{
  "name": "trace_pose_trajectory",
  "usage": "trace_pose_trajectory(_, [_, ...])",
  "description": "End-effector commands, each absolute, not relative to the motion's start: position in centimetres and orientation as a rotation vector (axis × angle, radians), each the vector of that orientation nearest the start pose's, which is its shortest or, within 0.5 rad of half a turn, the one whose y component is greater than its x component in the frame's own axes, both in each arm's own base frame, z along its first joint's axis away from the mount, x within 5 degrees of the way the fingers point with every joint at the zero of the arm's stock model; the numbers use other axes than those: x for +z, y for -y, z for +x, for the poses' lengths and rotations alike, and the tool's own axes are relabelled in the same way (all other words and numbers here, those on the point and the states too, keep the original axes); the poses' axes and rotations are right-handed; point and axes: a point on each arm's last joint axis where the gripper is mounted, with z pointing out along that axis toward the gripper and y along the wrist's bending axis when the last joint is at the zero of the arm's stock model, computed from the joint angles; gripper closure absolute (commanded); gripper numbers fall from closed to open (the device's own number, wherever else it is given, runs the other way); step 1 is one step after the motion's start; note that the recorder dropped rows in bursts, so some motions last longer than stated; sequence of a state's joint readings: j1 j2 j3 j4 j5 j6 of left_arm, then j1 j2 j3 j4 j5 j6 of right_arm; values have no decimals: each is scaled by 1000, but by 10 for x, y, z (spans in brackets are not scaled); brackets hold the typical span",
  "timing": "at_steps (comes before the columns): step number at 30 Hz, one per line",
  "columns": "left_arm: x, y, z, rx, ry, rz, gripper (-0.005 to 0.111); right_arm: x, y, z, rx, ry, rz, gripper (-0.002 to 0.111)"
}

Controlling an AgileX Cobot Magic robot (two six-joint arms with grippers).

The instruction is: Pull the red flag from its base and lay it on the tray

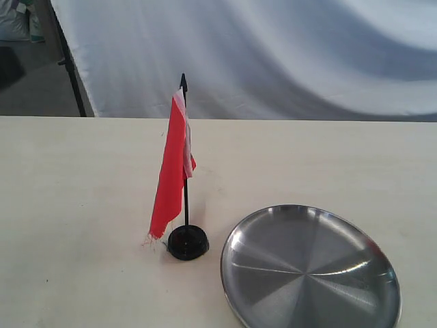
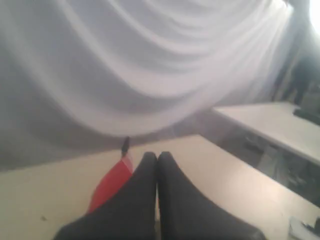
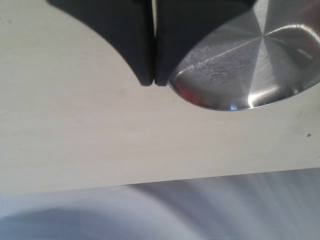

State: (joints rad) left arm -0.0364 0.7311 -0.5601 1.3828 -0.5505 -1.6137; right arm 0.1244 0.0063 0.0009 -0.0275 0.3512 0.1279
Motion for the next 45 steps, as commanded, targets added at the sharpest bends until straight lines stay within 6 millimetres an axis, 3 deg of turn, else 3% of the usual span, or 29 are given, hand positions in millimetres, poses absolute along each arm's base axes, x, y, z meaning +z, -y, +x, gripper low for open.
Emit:
trace_pose_trajectory(1, [324,66,208,-776,-1800,335,107,182,-5,53,141,-1831,-19,109])
trace_pose_trajectory(6, [270,86,253,-655,-2024,336,107,182,-5,53,141,-1831,-19,109])
trace_pose_trajectory(10, [225,109,268,-520,-2179,380,107,182,-5,53,141,-1831,-19,109])
trace_pose_trajectory(14, [198,120,278,-497,-2253,383,105,182,-5,53,141,-1831,-19,109])
trace_pose_trajectory(17, [181,127,286,-541,-2297,388,97,182,-5,53,141,-1831,-19,109])
trace_pose_trajectory(21, [164,132,297,-577,-2345,332,67,182,-5,53,141,-1831,-19,109])
trace_pose_trajectory(24, [156,133,301,-573,-2367,335,40,182,-5,53,141,-1831,-19,109])
trace_pose_trajectory(26, [155,133,301,-566,-2364,356,33,182,-5,53,141,-1831,-19,109])
trace_pose_trajectory(34, [163,142,301,-625,-2269,528,48,182,-5,53,141,-1831,-19,109])
trace_pose_trajectory(45, [169,142,308,-581,-2196,561,49,182,-5,53,141,-1831,-19,109])
